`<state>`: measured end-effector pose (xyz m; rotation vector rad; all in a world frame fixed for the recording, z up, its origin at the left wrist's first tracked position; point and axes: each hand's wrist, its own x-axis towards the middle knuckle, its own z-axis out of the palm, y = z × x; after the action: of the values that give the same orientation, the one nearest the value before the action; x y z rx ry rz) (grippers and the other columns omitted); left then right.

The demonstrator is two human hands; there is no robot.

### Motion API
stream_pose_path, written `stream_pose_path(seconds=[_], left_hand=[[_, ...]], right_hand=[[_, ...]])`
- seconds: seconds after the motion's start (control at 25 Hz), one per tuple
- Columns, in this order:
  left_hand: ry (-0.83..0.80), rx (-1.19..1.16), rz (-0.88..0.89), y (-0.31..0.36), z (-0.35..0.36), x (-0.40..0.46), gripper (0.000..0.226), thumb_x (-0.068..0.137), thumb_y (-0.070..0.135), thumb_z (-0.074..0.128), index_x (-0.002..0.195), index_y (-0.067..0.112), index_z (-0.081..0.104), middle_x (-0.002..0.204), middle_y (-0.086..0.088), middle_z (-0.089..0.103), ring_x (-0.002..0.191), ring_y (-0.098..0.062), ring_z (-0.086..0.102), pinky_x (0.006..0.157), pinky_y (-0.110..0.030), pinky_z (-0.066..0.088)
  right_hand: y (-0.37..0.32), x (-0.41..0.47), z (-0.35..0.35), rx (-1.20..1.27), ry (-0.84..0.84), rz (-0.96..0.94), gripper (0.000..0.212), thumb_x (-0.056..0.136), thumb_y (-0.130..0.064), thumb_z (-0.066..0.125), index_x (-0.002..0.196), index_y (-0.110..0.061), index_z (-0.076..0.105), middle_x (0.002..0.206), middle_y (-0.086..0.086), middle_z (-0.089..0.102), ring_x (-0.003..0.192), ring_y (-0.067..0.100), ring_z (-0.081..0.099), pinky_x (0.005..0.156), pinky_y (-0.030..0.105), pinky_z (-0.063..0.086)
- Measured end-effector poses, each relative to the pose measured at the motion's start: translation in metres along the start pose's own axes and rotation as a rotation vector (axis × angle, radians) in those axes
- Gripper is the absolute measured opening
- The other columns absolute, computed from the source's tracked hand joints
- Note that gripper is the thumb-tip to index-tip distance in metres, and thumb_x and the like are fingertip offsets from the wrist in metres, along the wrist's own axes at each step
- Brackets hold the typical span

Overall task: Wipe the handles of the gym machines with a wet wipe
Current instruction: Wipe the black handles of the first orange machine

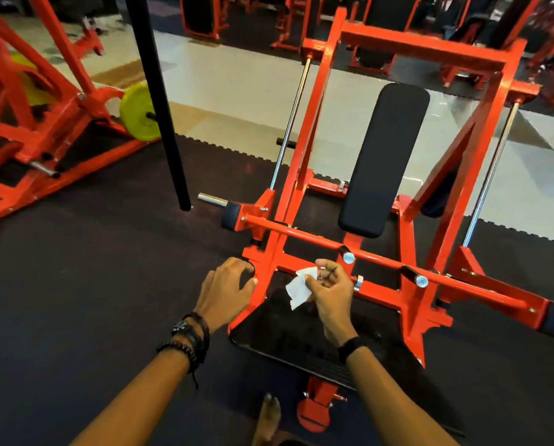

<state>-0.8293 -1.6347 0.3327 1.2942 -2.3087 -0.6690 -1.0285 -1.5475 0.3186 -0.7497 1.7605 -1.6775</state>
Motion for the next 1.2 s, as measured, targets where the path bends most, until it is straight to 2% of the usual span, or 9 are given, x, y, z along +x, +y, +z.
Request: stream_pose_path(seconds=[0.16, 0.32, 0.4, 0.48, 0.6, 0.68, 0.84, 1.04, 1.2], left_hand=[[-0.049, -0.004, 0.024, -0.039, 0.003, 0.076, 0.022, 0.088, 0.028, 0.067, 0.107, 0.017, 0.067, 0.112, 0.002, 0.064, 0.096, -0.023, 0.064, 0.085, -0.042, 0.051], [-0.081, 0.047, 0.083, -0.07, -0.008, 0.158, 0.022, 0.087, 0.027, 0.068, 0.107, 0.018, 0.067, 0.111, 0.002, 0.064, 0.098, -0.024, 0.064, 0.086, -0.044, 0.051], [-0.125, 0.069, 0.107, -0.083, -0.018, 0.202, 0.021, 0.087, 0.026, 0.069, 0.105, 0.018, 0.067, 0.109, 0.002, 0.065, 0.097, -0.024, 0.065, 0.086, -0.045, 0.051], [-0.148, 0.095, 0.132, -0.098, -0.024, 0.251, 0.02, 0.086, 0.024, 0.069, 0.104, 0.018, 0.067, 0.108, 0.0, 0.066, 0.098, -0.025, 0.065, 0.086, -0.045, 0.051], [-0.179, 0.095, 0.123, -0.113, -0.017, 0.305, 0.023, 0.087, 0.024, 0.068, 0.108, 0.015, 0.067, 0.111, -0.002, 0.066, 0.102, -0.026, 0.064, 0.088, -0.044, 0.049], [-0.239, 0.125, 0.128, -0.125, -0.002, 0.333, 0.025, 0.089, 0.027, 0.065, 0.111, 0.016, 0.066, 0.116, -0.002, 0.065, 0.107, -0.026, 0.062, 0.091, -0.041, 0.046], [-0.356, 0.132, 0.151, -0.147, 0.036, 0.392, 0.038, 0.081, 0.037, 0.051, 0.108, 0.015, 0.066, 0.114, -0.006, 0.065, 0.107, -0.032, 0.061, 0.089, -0.043, 0.044], [-0.562, 0.19, 0.136, -0.181, 0.083, 0.45, 0.041, 0.089, 0.035, 0.055, 0.121, 0.012, 0.061, 0.123, -0.012, 0.059, 0.116, -0.035, 0.054, 0.094, -0.046, 0.041], [-0.765, 0.192, 0.106, -0.217, 0.121, 0.472, 0.062, 0.085, 0.055, 0.032, 0.122, 0.013, 0.058, 0.124, -0.014, 0.057, 0.117, -0.038, 0.054, 0.095, -0.047, 0.044]], right_hand=[[0.014, 0.062, 0.044, -0.02, 0.067, -0.019, 0.03, 0.083, 0.006, 0.07, 0.097, -0.02, 0.065, 0.097, 0.003, 0.068, 0.085, 0.01, 0.066, 0.073, 0.023, 0.055], [0.024, 0.131, 0.089, 0.014, 0.169, -0.009, 0.024, 0.085, 0.006, 0.067, 0.085, -0.018, 0.068, 0.085, -0.001, 0.069, 0.074, 0.003, 0.064, 0.069, 0.025, 0.053], [0.03, 0.165, 0.111, 0.008, 0.212, 0.002, 0.027, 0.085, 0.01, 0.064, 0.084, -0.016, 0.07, 0.084, 0.0, 0.07, 0.074, 0.002, 0.064, 0.071, 0.021, 0.051], [0.036, 0.197, 0.13, 0.018, 0.234, 0.024, 0.028, 0.084, 0.014, 0.06, 0.086, -0.011, 0.073, 0.091, 0.008, 0.073, 0.081, 0.007, 0.067, 0.072, 0.019, 0.052], [0.057, 0.229, 0.142, -0.002, 0.296, 0.095, 0.019, 0.086, 0.004, 0.064, 0.089, -0.011, 0.076, 0.103, 0.013, 0.072, 0.096, 0.023, 0.069, 0.083, 0.032, 0.055], [0.063, 0.242, 0.145, -0.057, 0.321, 0.104, 0.015, 0.087, -0.001, 0.068, 0.088, -0.015, 0.075, 0.098, 0.007, 0.073, 0.091, 0.018, 0.069, 0.083, 0.031, 0.054], [0.073, 0.269, 0.148, -0.074, 0.404, 0.192, 0.03, 0.081, 0.014, 0.066, 0.089, -0.015, 0.067, 0.084, -0.001, 0.069, 0.07, -0.001, 0.063, 0.069, 0.015, 0.052], [0.092, 0.31, 0.177, -0.119, 0.499, 0.343, 0.035, 0.077, 0.017, 0.069, 0.085, -0.017, 0.067, 0.086, 0.008, 0.07, 0.069, -0.001, 0.065, 0.069, 0.014, 0.052], [0.1, 0.336, 0.204, -0.246, 0.487, 0.466, 0.034, 0.076, 0.014, 0.072, 0.087, -0.019, 0.069, 0.093, 0.011, 0.073, 0.081, 0.014, 0.069, 0.075, 0.023, 0.055]])
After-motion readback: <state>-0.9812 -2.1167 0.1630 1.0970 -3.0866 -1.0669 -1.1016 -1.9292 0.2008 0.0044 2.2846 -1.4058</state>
